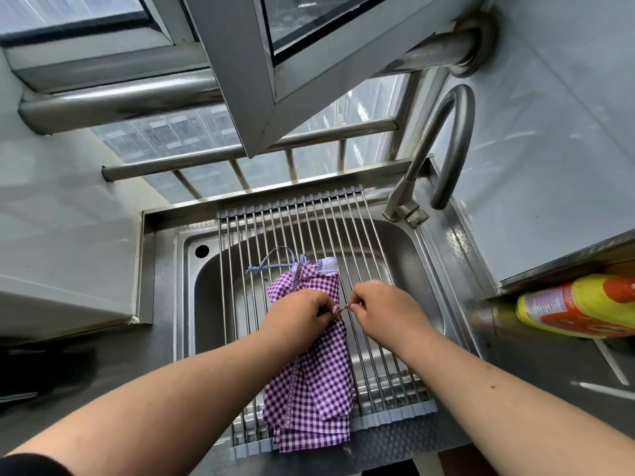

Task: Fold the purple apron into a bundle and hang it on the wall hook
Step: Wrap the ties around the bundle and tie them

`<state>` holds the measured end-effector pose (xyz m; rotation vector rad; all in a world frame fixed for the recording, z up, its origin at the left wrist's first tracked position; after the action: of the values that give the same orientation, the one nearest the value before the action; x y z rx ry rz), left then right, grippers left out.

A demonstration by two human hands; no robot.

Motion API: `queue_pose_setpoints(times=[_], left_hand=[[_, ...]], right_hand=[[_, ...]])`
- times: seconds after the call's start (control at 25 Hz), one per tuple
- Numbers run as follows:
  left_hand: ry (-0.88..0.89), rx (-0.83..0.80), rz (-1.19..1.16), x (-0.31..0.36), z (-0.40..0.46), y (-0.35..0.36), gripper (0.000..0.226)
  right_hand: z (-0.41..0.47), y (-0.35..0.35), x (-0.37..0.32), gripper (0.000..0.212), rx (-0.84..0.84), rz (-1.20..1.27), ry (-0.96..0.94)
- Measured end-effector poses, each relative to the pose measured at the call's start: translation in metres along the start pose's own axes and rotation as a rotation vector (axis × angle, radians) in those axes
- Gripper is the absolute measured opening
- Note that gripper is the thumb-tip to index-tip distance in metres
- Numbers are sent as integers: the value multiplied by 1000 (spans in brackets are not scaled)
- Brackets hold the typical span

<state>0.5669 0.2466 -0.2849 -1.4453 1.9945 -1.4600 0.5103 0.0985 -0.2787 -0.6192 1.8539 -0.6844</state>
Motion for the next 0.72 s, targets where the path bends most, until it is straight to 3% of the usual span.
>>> queue_pose_setpoints(times=[0.2,0.28,0.48,0.6,0.72], left_hand=[[-29,60,14,-2,-2,-5,20],[-30,42,-11,-5,-1,-4,17],[1,16,-41,-10,4,-9,15],[21,-62,-83,-12,7,-6,14],[9,-143,-141,-14,11,3,17]], right_hand=[[15,7,-22,7,31,136,-72],[18,17,-20,6,-29,196,-59],[12,34,-9,31,-260,267,-40],[10,44,-5,17,-369,290,67],[13,55,-6,18,-431,246,143]])
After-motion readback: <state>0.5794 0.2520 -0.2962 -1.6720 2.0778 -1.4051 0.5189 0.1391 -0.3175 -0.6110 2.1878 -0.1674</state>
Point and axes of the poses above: each hand's wrist, its own z-axis towards the middle knuckle, its own y-axis out of the palm, x = y × z, the point moved 7 cm from there along z, towards the middle knuckle, and after that the axes turned 13 degrees about z, right-handed, at the moved point
